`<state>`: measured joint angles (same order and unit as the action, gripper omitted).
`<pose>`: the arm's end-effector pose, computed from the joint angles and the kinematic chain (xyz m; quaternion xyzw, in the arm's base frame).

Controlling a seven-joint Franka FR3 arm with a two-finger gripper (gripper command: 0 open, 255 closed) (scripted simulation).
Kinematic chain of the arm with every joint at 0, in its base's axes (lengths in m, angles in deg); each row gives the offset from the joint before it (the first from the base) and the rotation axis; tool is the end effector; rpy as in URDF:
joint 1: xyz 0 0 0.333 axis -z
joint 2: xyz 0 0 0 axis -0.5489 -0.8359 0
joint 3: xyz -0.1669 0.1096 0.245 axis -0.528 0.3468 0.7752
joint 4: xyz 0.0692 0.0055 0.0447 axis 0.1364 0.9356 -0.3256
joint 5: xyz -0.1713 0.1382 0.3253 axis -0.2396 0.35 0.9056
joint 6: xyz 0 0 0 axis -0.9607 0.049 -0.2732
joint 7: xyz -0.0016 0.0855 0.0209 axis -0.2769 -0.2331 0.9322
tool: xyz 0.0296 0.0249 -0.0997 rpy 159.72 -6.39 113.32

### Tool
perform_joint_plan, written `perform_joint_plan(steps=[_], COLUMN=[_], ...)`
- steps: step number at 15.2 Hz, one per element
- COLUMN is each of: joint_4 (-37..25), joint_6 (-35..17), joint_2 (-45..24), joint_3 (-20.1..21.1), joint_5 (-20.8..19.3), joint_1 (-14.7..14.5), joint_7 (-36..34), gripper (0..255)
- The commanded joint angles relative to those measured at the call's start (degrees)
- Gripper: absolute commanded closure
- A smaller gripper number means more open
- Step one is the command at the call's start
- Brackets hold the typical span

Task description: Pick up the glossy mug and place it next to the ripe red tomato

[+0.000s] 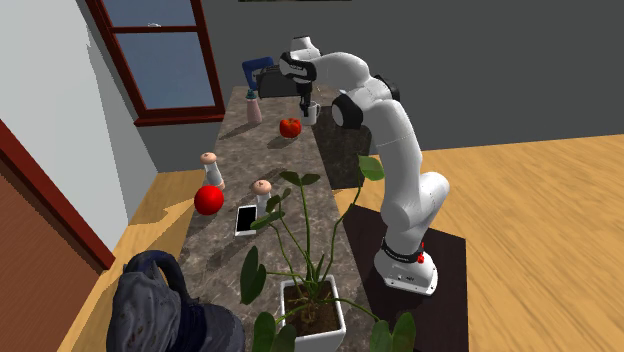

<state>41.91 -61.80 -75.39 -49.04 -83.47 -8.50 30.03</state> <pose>0.5864 -0.4326 0.4845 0.9927 0.1141 -0.0214 0.0312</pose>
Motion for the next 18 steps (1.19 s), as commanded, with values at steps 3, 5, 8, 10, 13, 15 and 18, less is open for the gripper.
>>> perform_joint_plan(steps=[3, 5, 8, 10, 13, 15, 18], joint_4=[0.83, 2.73, 5.29, 6.81, 8.88, 10.12, 11.81], joint_6=[-2.08, -3.76, -6.15, -7.68, -9.89, -11.31, -13.37], joint_2=[-1.22, -1.02, -0.9, -0.92, -1.08, -1.28, -1.68], joint_3=[0.14, 0.14, 0.17, 0.2, 0.26, 0.32, 0.41], joint_5=[0.3, 0.27, 0.27, 0.3, 0.36, 0.43, 0.55], joint_1=[0.31, 0.08, -0.2, -0.35, -0.53, -0.63, -0.74], joint_7=[0.34, 0.33, 0.33, 0.33, 0.33, 0.34, 0.36], gripper=[255, 255, 255, 255, 255, 255, 255])
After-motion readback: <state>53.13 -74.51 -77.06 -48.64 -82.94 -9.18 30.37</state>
